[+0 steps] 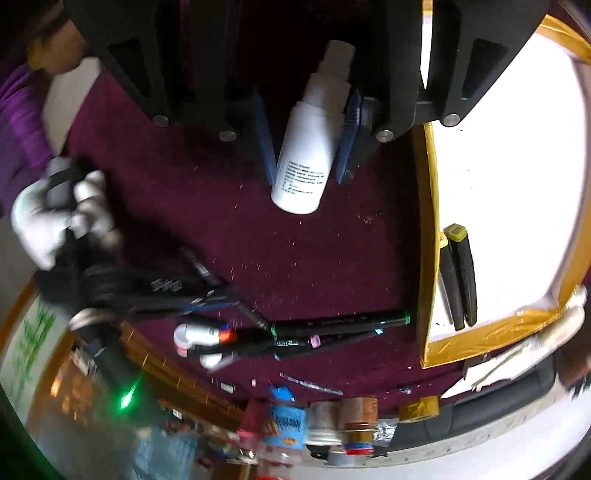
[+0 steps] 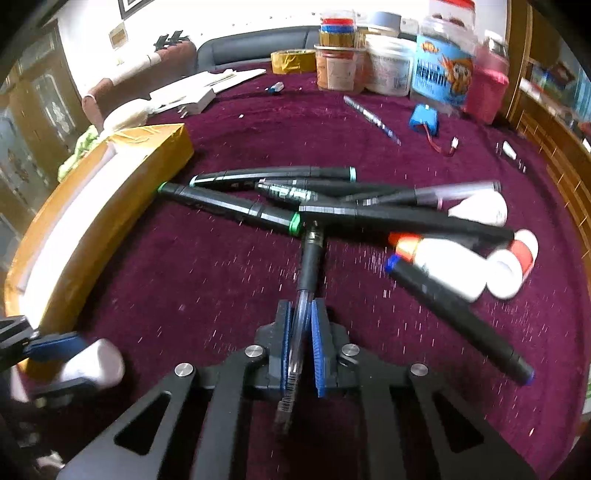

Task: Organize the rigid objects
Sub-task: 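Grasp a white bottle with the left tool while the right tool grasps a clear pen, then carry the white bottle and clear pen over the white tray with both tools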

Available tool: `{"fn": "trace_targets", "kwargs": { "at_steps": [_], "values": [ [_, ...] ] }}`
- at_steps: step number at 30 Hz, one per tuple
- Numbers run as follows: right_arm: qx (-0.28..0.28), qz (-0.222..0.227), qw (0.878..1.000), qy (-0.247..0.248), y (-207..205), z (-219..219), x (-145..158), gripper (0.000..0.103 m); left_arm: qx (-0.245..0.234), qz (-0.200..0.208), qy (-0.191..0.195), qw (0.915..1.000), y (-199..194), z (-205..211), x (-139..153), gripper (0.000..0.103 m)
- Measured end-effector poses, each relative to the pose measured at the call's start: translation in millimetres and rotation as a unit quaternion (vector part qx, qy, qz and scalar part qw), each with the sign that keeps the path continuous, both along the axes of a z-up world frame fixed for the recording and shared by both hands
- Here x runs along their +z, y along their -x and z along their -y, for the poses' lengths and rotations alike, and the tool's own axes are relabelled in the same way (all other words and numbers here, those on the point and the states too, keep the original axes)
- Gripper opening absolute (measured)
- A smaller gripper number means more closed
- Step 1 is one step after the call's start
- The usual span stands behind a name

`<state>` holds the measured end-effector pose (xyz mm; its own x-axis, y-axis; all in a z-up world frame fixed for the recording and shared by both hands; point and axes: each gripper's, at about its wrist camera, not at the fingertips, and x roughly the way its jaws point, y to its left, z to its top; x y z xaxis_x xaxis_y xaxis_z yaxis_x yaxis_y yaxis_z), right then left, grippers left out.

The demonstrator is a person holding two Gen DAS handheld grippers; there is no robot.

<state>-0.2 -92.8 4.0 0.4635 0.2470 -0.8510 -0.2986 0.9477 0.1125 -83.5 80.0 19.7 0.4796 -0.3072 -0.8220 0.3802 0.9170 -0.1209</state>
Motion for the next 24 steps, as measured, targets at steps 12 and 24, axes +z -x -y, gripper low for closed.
{"fn": "trace_targets", "kwargs": {
  "at_steps": [12,24],
  "values": [
    [-0.002,0.005,1.000,0.005,15.3,-2.6,0.6,0.013,-0.040,0.007,-0.076,0.9963,7.1,23.7,-8.8,0.051],
    [-0.013,0.007,1.000,-0.011,17.6,6.2,1.1,0.009,-0.054,-0.012,-0.004,0.9985,12.1,6.6,2.8,0.051]
  ]
}}
